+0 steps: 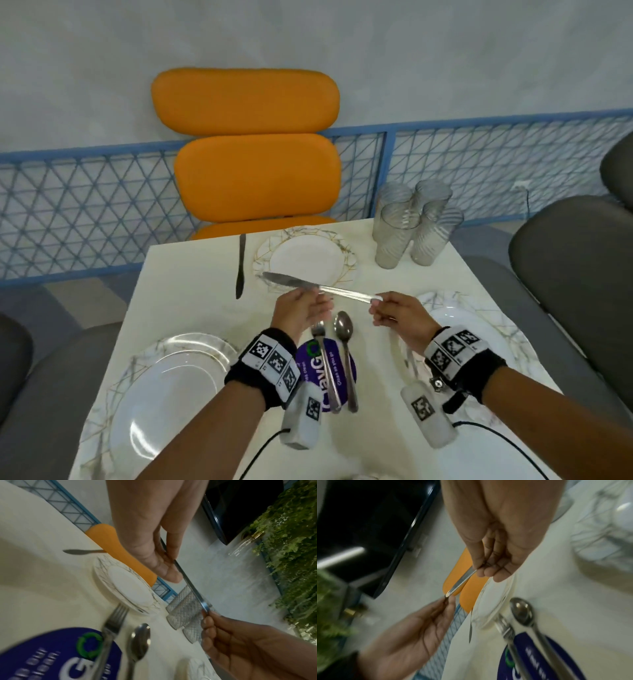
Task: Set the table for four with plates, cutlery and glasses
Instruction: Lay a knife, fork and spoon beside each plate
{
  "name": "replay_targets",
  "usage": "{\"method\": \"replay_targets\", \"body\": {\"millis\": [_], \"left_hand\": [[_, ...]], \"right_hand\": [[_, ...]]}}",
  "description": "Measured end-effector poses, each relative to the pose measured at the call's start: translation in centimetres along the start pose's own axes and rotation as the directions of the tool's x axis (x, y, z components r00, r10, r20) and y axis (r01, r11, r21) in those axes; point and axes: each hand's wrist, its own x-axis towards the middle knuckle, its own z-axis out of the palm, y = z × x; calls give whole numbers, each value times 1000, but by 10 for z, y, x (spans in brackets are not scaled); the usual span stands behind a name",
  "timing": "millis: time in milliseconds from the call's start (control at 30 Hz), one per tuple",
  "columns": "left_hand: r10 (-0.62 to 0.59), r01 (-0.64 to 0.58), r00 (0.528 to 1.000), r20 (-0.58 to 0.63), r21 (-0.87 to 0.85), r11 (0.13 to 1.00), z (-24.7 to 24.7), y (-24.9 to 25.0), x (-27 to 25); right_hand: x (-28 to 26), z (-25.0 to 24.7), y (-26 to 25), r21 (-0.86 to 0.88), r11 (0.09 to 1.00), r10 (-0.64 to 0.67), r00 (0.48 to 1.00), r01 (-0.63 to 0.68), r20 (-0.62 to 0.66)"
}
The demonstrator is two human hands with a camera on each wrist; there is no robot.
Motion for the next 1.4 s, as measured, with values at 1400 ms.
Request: {"method": "replay_targets", "body": {"millis": [1400], "left_hand": [[-41,52,998,-44,262,964,-6,-65,-7]], "right_hand": [[93,-137,12,-968,60,84,967,-244,-239]]}}
